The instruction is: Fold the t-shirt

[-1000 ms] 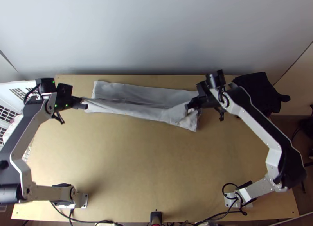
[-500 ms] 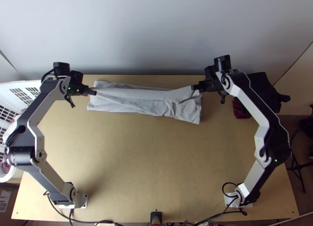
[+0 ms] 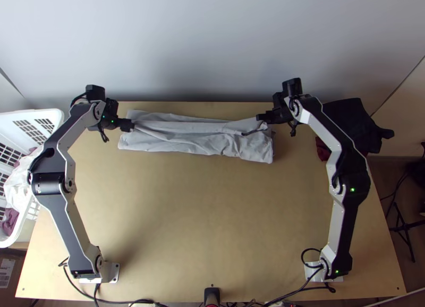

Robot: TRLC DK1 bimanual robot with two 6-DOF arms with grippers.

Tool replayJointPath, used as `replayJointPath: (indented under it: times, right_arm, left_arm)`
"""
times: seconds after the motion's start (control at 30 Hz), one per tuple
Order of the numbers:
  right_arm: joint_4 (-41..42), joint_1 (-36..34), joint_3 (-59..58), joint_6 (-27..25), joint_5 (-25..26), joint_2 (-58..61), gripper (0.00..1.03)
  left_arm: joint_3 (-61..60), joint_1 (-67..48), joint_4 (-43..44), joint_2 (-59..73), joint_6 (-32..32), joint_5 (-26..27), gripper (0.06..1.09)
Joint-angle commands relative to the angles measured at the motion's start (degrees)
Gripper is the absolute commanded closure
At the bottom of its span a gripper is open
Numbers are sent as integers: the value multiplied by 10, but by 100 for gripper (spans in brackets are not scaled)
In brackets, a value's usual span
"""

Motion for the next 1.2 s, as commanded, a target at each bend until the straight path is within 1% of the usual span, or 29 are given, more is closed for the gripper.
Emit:
replayJointPath:
  times: [0.0,0.03,0.17,0.27,0.4,0.5,0.57,0.63,0.67,0.77,0.87,0.93,1.03,1.13,1.17]
  right_arm:
    - [9,-14,-24,-1,2,-17,6]
    - [6,-14,-33,-1,1,-39,3]
    - [1,-12,-88,2,0,-141,3]
    - [0,-9,-129,3,0,-211,3]
    - [0,7,-184,10,0,-301,3]
    - [0,29,-219,27,0,-363,3]
    - [-14,42,-228,39,0,-396,3]
    - [-31,54,-228,50,0,-422,3]
    - [-38,57,-227,54,0,-432,3]
    - [-57,72,-219,70,0,-459,3]
    - [-94,76,-184,83,0,-473,3]
    - [-114,77,-161,85,0,-479,4]
    - [-129,74,-148,85,0,-481,4]
    - [-130,68,-158,87,0,-481,4]
    - [-130,67,-160,90,0,-481,4]
  left_arm:
    - [27,26,-23,12,1,-1,10]
    - [27,32,-29,4,3,-1,10]
    - [27,55,-54,-26,6,2,10]
    - [22,66,-73,-44,0,17,10]
    - [-3,82,-82,-67,-26,97,10]
    - [-37,89,-74,-73,-45,156,10]
    - [-45,94,-71,-66,-68,202,10]
    - [-46,100,-71,-51,-93,244,10]
    - [-45,101,-71,-43,-102,256,10]
    - [-46,94,-67,-22,-112,261,10]
    - [-42,87,-47,-11,-126,264,10]
    - [-24,86,-45,5,-150,275,10]
    - [2,86,-51,32,-180,304,10]
    - [-1,80,-51,41,-189,329,10]
    - [-4,75,-51,43,-187,329,10]
